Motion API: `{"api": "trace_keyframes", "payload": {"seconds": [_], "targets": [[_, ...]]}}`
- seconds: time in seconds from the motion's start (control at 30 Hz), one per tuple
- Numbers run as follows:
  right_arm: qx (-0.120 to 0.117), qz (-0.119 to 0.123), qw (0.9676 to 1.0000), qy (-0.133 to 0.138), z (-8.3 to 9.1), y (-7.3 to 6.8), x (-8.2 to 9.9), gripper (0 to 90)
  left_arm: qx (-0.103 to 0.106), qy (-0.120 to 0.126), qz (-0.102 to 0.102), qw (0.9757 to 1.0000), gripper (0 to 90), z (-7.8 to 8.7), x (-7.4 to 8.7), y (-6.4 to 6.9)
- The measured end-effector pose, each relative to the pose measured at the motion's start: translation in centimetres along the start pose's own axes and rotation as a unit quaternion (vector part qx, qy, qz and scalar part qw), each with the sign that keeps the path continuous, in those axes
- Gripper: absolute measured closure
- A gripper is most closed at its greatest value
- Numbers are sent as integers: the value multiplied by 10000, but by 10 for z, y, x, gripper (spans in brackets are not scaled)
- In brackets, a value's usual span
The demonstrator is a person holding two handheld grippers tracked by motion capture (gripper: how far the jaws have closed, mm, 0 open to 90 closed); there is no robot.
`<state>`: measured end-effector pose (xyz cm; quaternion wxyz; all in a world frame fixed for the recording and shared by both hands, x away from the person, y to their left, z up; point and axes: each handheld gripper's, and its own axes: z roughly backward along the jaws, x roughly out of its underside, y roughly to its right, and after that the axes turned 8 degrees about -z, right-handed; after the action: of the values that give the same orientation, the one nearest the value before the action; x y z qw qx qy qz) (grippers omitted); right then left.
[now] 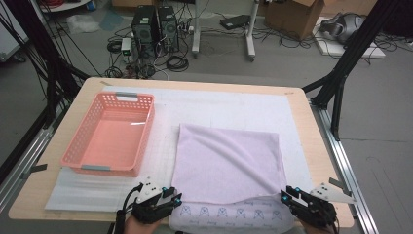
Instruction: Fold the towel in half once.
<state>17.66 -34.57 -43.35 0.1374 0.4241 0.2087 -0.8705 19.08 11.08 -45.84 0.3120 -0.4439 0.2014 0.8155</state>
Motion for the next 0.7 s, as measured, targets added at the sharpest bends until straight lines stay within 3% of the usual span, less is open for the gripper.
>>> {"api": "trace_keyframes", "payload": {"seconds": [0.07, 0.17, 0.27, 0.33, 0.37, 0.63, 0.7], "targets": [[81, 86, 9996, -257, -7, -1, 2, 711, -107, -17, -50, 9999, 747, 0, 0, 1], [166, 115, 9984, -524, -12, -1, 6, 693, -98, -37, -69, 9999, 849, -1, 0, 2], [74, 90, 9984, -555, -12, -1, 8, 676, -36, -29, -68, 10000, 869, 1, 0, 2], [131, 234, 9978, -598, -10, -4, 9, 826, 66, 52, 42, 10000, 872, 4, -1, 2], [123, 368, 9977, -560, -8, -5, 9, 845, 112, 115, 82, 9998, 873, 8, -1, 2], [-78, 492, 9975, -492, 19, -6, 11, 851, 482, 467, 198, 9975, 872, 39, 3, 12], [-157, 526, 9973, -497, 25, -7, 14, 850, 596, 498, 141, 9969, 872, 45, 5, 16]]}}
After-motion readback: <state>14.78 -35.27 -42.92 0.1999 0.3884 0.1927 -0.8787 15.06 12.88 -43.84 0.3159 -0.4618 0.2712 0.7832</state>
